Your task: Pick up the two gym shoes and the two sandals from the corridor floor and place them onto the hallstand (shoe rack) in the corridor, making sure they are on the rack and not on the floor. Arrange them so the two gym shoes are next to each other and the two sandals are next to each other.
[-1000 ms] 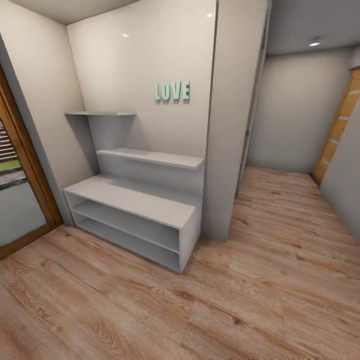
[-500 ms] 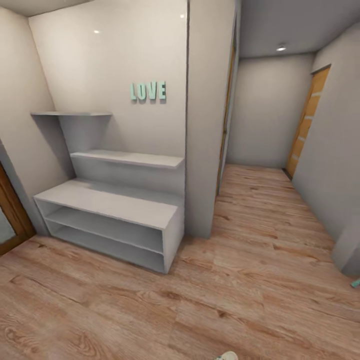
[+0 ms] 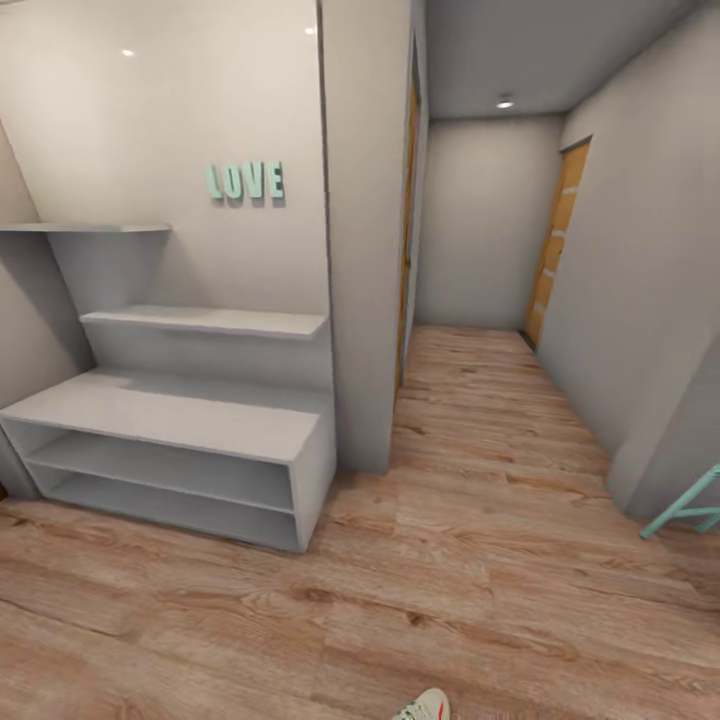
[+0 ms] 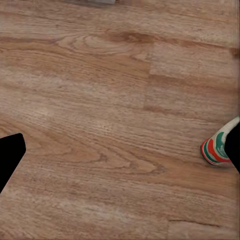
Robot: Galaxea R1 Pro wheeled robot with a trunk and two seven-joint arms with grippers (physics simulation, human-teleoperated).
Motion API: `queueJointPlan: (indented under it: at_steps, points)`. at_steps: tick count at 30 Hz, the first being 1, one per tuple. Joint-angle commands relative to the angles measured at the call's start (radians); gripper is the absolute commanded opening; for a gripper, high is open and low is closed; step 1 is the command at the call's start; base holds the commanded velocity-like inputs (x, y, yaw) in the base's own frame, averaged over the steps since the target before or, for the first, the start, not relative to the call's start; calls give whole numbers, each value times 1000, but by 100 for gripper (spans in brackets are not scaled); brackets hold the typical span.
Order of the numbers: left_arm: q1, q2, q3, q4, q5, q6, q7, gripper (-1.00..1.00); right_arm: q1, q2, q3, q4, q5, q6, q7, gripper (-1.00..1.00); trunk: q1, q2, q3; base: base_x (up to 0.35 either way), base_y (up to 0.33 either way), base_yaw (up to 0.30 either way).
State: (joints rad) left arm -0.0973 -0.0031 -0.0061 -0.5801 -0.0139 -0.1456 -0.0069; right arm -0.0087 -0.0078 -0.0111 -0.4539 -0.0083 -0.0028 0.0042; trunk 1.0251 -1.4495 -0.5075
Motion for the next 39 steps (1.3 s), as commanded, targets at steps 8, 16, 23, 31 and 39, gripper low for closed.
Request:
queueJointPlan:
  at_steps: [8, 16, 23, 31, 39]
  points:
    - [0, 0, 0, 0, -1, -3, -1, 100, 0, 0, -1, -2, -1, 0, 0, 100, 0, 0, -1, 0, 0, -256]
    - [0, 0, 0, 0, -1, -3, -1, 100, 0, 0, -1, -2, -1, 0, 0, 100, 0, 0, -1, 0, 0, -256]
    - [0, 0, 0, 0, -1, -3, -1, 100, 0, 0, -1, -2, -1, 0, 0, 100, 0, 0, -1, 0, 0, -256]
    - [0, 0, -1, 0, -1, -3, -1, 100, 0, 0, -1, -2, -1, 0, 0, 100, 0, 0, -1, 0, 0, -256]
    - [0, 0, -2, 0, -1, -3, -1, 100, 0, 0, -1, -2, -1, 0, 0, 100, 0, 0, -1, 0, 0, -256]
